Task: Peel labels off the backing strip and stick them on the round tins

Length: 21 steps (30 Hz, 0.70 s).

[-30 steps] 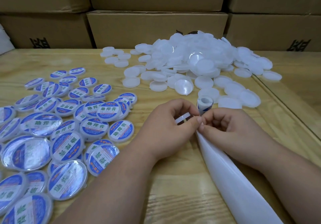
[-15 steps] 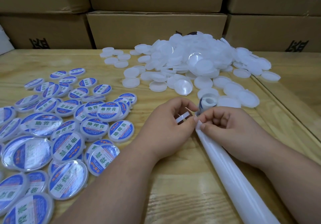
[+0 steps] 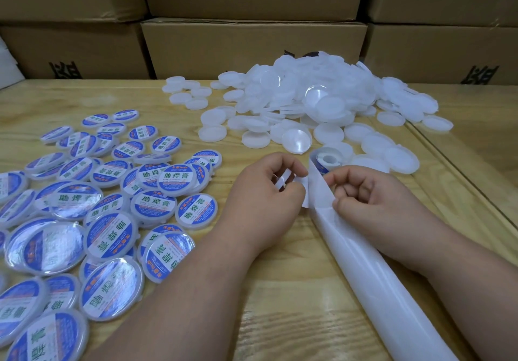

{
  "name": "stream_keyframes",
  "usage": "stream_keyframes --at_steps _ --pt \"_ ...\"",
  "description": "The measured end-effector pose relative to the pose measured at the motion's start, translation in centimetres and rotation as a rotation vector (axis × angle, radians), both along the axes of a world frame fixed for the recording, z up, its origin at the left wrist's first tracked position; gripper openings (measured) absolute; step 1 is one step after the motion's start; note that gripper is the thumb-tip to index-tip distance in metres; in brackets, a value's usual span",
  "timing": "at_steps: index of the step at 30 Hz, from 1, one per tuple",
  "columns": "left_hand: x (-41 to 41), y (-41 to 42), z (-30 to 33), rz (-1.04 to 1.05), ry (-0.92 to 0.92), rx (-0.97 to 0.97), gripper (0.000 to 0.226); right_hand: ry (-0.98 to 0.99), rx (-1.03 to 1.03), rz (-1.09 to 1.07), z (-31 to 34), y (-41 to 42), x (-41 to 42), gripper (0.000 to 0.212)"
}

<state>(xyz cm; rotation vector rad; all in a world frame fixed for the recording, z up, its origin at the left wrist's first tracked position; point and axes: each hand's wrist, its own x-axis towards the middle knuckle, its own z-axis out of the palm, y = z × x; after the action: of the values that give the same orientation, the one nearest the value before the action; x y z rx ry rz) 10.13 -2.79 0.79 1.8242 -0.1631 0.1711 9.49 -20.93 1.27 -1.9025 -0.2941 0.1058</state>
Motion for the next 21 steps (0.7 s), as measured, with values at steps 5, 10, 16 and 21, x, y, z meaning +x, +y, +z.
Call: stream_keyframes --at_steps 5,10,16,21 --pt "0.2 0.2 -0.2 0.126 0.022 -0.053 0.030 0.037 0.007 -0.062 0.3 0.0 -0.2 0.037" --pt "0.2 0.2 0.1 0.238 -0.001 -0.148 0.029 0.040 0.028 -0.078 0.5 -0.1 -0.3 0.045" --pt "-0.3 0.3 0.5 0.134 -0.028 -0.207 0.029 -0.275 0.113 -0.169 -0.4 0.6 -0.6 0.031" --pt "-0.6 0.3 0.8 0.048 -0.042 -0.206 0.030 -0.508 0.051 -0.145 -0.8 1.1 -0.6 0.030"
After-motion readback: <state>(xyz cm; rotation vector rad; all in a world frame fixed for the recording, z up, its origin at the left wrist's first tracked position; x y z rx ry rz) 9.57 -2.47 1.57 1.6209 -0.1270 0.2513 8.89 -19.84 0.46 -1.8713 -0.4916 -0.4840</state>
